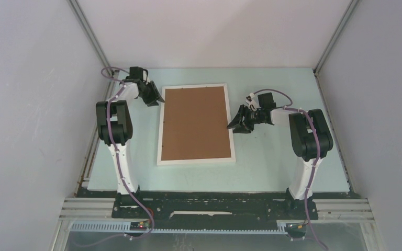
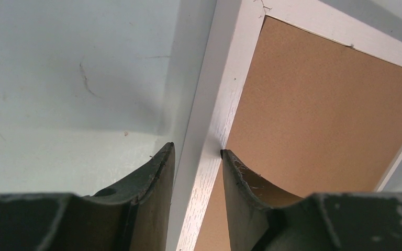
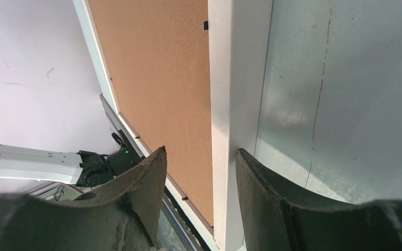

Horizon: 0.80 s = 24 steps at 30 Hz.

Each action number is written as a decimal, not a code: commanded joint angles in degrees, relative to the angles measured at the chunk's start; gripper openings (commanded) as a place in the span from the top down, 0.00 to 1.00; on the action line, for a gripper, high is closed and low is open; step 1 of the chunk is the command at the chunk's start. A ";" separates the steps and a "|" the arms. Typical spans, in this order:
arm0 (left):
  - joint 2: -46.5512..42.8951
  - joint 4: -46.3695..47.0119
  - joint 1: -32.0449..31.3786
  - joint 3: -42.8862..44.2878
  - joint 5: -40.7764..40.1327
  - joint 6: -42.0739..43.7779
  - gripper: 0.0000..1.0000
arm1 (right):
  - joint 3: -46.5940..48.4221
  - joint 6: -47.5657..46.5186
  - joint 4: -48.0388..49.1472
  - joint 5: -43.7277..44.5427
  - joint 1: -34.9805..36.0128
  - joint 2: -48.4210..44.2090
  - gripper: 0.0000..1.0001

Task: Put the photo into the frame

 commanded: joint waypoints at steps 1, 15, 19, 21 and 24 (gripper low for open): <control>1.01 -2.05 0.34 1.01 -2.42 -0.09 0.73 | 2.16 -0.27 0.72 -2.53 1.43 -0.85 0.42; 7.56 -13.41 -2.03 14.01 -9.09 1.80 0.85 | 2.17 -0.30 0.64 -2.36 1.46 -1.28 0.42; 8.64 -16.58 -3.94 17.04 -11.31 3.29 0.84 | 2.16 -0.30 0.75 -2.48 1.53 -1.18 0.42; 8.51 -16.86 -4.12 17.09 -11.55 3.46 0.84 | 2.19 -0.22 0.74 -2.61 1.52 -1.24 0.42; 7.96 -16.99 -4.91 16.26 -12.06 4.01 0.83 | 2.19 -0.23 0.64 -2.62 1.37 -1.37 0.42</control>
